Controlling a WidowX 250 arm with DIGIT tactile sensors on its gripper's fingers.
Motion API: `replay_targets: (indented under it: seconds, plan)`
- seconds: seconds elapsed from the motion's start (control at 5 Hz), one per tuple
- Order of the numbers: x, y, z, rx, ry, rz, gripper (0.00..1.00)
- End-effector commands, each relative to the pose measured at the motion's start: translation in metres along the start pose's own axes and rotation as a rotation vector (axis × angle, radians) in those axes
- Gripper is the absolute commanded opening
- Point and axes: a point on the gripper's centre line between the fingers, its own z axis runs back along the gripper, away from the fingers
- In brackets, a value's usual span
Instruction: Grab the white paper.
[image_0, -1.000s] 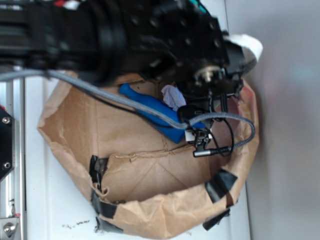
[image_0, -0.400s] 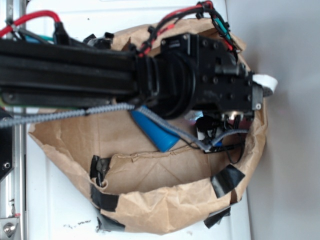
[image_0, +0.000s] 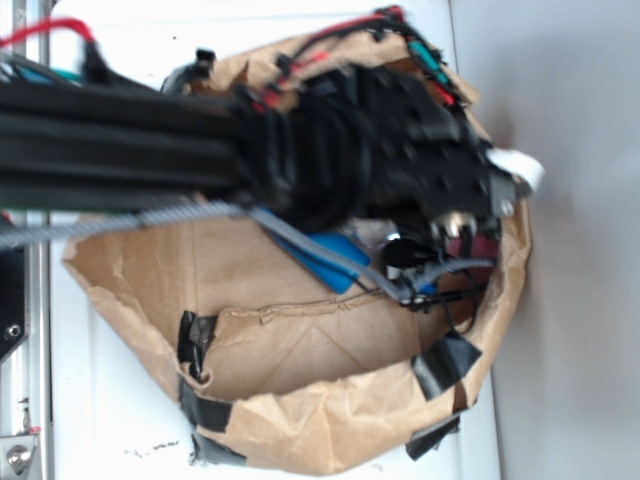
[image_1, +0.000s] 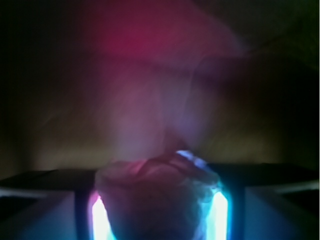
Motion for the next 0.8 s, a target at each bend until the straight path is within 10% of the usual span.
replay_targets:
  seconds: [0.0,0.4,0.6]
  plan:
    - [-0.007,0.013,0.106,-0.130,-0.190,-0.032,0.00]
    - [-0.036,0.004,0.136,-0.098,-0.148,-0.082,0.00]
    - [-0.054,-0.005,0.139,0.007,-0.134,-0.226,0.00]
